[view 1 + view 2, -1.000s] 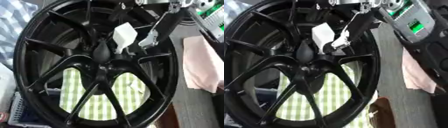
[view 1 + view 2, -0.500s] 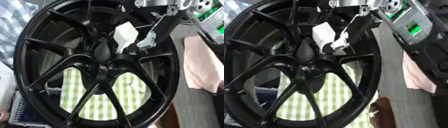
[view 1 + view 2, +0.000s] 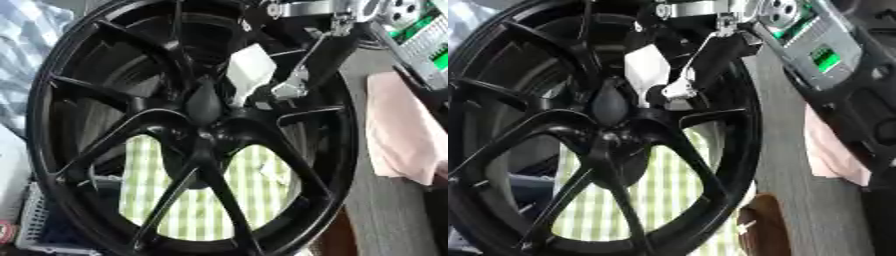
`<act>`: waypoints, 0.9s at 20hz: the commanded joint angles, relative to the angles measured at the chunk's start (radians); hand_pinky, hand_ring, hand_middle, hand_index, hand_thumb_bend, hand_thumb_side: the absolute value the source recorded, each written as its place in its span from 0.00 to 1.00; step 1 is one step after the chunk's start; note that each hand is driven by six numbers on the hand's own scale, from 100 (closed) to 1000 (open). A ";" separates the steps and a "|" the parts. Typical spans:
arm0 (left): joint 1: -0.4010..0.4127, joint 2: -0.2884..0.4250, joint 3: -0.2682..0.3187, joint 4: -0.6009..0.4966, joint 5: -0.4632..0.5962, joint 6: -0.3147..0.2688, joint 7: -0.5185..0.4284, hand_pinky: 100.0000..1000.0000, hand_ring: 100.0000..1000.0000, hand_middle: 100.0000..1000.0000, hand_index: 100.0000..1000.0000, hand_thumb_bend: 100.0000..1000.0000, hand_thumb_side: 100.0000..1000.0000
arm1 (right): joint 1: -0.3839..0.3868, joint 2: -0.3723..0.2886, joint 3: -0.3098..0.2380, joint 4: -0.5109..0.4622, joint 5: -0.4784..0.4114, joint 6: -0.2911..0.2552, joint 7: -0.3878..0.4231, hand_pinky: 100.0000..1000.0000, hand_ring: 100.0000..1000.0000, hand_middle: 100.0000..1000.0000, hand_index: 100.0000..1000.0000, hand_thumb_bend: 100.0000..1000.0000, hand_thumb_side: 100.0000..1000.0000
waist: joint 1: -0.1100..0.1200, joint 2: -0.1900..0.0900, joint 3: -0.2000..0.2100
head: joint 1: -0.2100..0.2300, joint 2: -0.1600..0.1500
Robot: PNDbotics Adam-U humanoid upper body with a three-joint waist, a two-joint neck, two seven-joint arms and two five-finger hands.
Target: Pull the pin out of the wheel hub.
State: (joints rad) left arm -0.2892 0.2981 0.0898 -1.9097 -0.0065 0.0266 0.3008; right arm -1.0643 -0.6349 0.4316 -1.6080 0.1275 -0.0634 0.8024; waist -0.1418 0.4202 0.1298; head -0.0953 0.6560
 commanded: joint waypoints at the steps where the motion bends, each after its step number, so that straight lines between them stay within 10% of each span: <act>1: -0.006 0.011 0.004 -0.015 -0.005 -0.002 0.003 0.70 0.58 0.54 0.74 0.00 0.67 | -0.013 -0.014 -0.008 0.000 -0.002 0.000 0.004 0.87 0.79 0.58 0.68 0.27 0.09 | 0.005 -0.017 0.001 | -0.005 -0.009; 18: -0.003 0.010 0.008 -0.014 -0.005 -0.001 0.010 0.70 0.58 0.54 0.74 0.00 0.67 | -0.026 -0.012 -0.016 -0.018 -0.095 0.065 -0.007 0.83 0.68 0.30 0.46 0.10 0.00 | 0.006 -0.022 0.001 | -0.017 -0.006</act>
State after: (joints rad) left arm -0.2889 0.2977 0.0906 -1.9096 -0.0065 0.0270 0.3069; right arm -1.0705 -0.6286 0.4314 -1.6064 0.0495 -0.0041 0.7977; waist -0.1444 0.4202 0.1313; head -0.1085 0.6563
